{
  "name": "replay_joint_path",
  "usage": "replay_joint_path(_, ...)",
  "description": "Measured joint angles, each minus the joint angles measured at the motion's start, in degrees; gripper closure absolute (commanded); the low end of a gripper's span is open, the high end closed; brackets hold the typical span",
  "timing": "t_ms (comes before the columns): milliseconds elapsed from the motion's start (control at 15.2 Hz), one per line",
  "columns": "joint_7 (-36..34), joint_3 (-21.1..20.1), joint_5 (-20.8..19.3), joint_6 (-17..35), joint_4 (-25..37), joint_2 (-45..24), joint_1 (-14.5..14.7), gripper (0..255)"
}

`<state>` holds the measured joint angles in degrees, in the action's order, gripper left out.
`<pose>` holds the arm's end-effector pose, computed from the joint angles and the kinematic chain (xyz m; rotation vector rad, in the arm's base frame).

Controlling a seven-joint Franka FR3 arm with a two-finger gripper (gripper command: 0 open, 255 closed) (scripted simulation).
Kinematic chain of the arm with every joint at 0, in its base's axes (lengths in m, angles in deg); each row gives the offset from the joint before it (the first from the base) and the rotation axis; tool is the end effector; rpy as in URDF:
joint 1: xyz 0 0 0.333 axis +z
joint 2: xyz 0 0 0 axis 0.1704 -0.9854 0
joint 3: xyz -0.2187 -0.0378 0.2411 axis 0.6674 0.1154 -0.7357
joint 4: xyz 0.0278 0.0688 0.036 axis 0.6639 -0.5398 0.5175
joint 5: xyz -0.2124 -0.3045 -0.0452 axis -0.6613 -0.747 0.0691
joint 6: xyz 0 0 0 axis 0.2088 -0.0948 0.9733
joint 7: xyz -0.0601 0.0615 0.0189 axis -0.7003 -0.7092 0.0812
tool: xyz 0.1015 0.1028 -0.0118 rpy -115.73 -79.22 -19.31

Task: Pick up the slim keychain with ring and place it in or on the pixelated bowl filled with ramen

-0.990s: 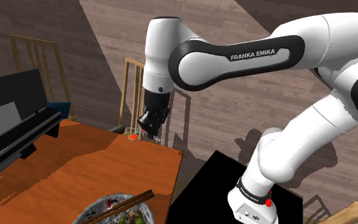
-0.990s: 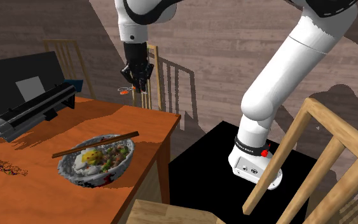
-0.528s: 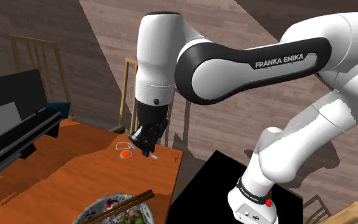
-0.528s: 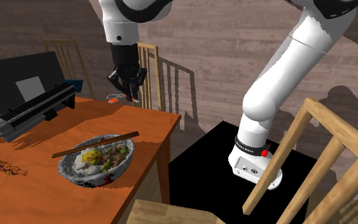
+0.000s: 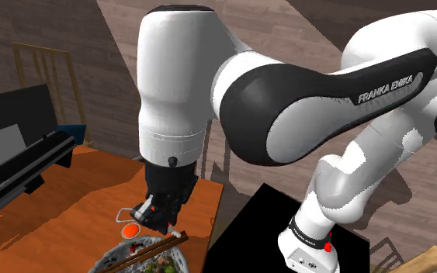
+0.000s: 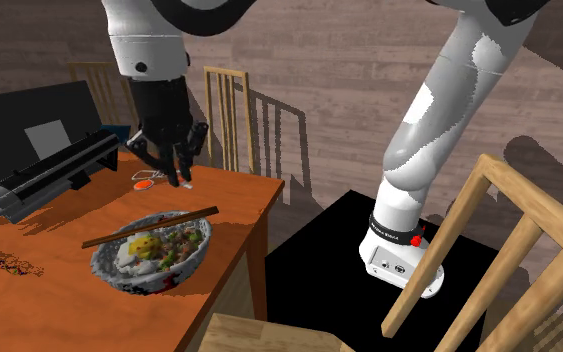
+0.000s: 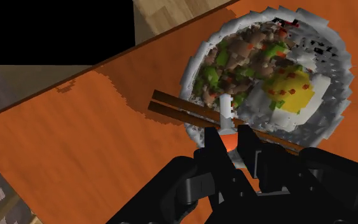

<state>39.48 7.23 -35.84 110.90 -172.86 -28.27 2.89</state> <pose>0.2424 0.4194 0.4906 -3.1329 -0.0958 -0.0054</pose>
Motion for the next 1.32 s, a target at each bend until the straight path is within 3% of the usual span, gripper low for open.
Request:
replay_joint_path(396,-11.5,-7.7,-4.9,-0.1,6.7,-7.8,1.5,255)
replay_joint_path(1320,-14.4,-9.4,-8.1,10.2,-0.7,-12.0,1.9,255)
